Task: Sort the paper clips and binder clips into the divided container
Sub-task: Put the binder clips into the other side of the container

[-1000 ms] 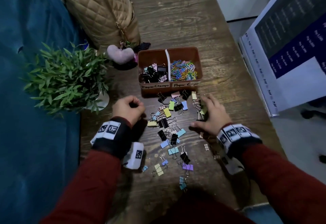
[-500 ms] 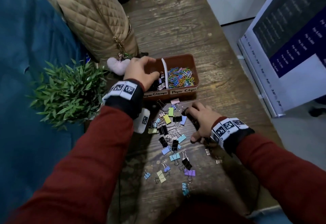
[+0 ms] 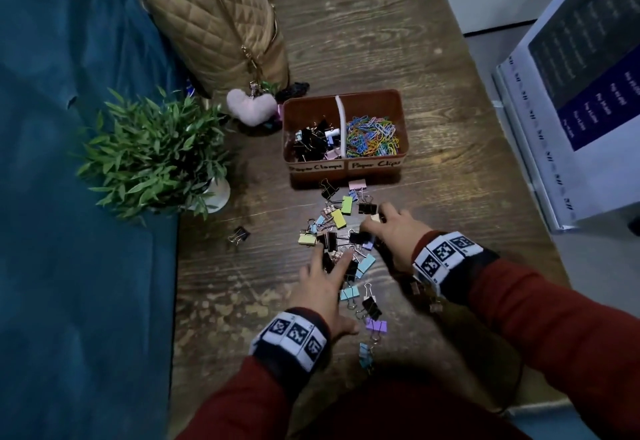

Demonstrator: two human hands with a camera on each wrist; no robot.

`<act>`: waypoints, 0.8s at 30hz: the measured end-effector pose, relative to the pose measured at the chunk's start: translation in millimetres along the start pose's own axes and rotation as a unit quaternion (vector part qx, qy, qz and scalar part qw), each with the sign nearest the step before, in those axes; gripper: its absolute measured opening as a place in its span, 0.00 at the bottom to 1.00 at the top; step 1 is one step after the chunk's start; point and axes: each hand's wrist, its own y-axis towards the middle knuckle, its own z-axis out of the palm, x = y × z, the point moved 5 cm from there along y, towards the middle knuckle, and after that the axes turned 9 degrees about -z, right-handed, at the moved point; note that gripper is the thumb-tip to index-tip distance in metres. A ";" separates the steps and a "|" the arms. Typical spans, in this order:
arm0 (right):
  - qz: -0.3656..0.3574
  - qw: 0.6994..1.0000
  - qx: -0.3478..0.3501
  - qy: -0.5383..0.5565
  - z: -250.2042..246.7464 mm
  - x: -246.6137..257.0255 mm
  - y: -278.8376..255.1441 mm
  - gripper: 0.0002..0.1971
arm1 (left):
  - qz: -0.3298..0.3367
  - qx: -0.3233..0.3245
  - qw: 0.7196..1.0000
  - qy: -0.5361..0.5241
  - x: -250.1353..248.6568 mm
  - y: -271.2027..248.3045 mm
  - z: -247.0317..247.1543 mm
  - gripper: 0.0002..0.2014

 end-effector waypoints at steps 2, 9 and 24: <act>0.010 1.000 -0.012 0.019 5.3 4.1 -3.1 0.35 | -0.013 -0.024 0.999 -0.026 -5.8 7.4 2.4 0.55; 0.046 0.993 -0.060 0.095 20.4 18.5 -3.9 0.27 | -0.033 -0.102 0.976 -0.191 -13.8 26.0 -2.0 0.35; 0.050 0.953 -0.105 0.278 18.3 27.8 1.9 0.18 | -0.036 -0.067 0.931 -0.358 -5.0 28.7 -12.0 0.21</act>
